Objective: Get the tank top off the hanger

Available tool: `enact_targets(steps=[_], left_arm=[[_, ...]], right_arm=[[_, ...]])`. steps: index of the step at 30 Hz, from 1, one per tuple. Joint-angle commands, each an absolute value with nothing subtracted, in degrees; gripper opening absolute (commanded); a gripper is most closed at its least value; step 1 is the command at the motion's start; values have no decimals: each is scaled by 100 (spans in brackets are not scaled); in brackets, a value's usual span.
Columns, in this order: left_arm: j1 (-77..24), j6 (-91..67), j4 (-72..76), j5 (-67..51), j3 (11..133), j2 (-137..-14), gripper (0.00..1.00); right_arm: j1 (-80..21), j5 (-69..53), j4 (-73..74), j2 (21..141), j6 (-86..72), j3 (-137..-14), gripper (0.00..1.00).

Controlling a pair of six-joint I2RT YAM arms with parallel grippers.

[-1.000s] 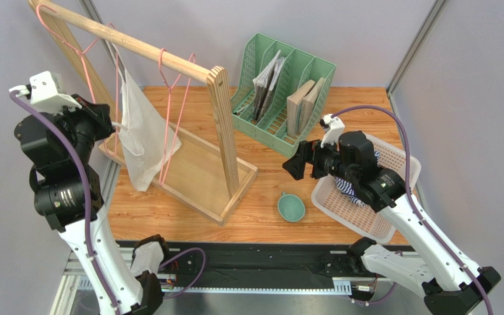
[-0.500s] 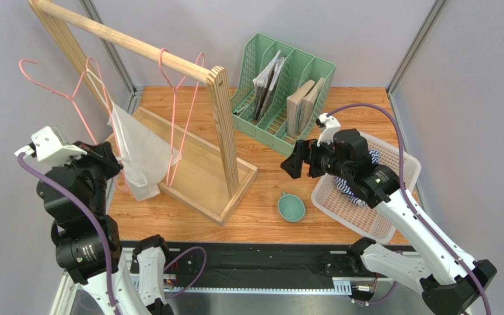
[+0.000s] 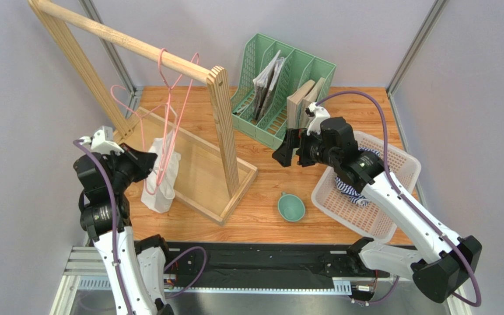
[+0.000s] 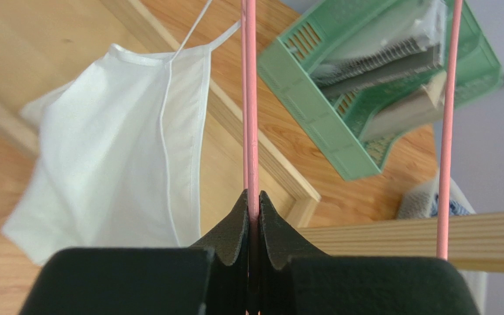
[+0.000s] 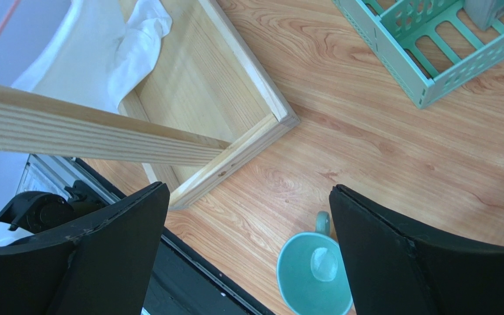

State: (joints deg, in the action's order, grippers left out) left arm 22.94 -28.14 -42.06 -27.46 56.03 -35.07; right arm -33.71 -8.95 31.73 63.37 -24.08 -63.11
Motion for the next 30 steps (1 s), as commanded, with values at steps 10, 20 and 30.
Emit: enact_targets(steps=[10,20,30], left_arm=[[2242,-2980,-2988,-5098,4413,-3683,0],[1415,-3296,-2707,-5150,3920,-3542,0],[1380,-3454,-2768,-5511,3823,-3112,0]], right_arm=[[-3393,-1555,1029,8180,-2347,-7031,91],[-3401,-2091,326,9605,-1960,-7971,71],[-3866,-2111,878,10625,-1433,-8955,61]])
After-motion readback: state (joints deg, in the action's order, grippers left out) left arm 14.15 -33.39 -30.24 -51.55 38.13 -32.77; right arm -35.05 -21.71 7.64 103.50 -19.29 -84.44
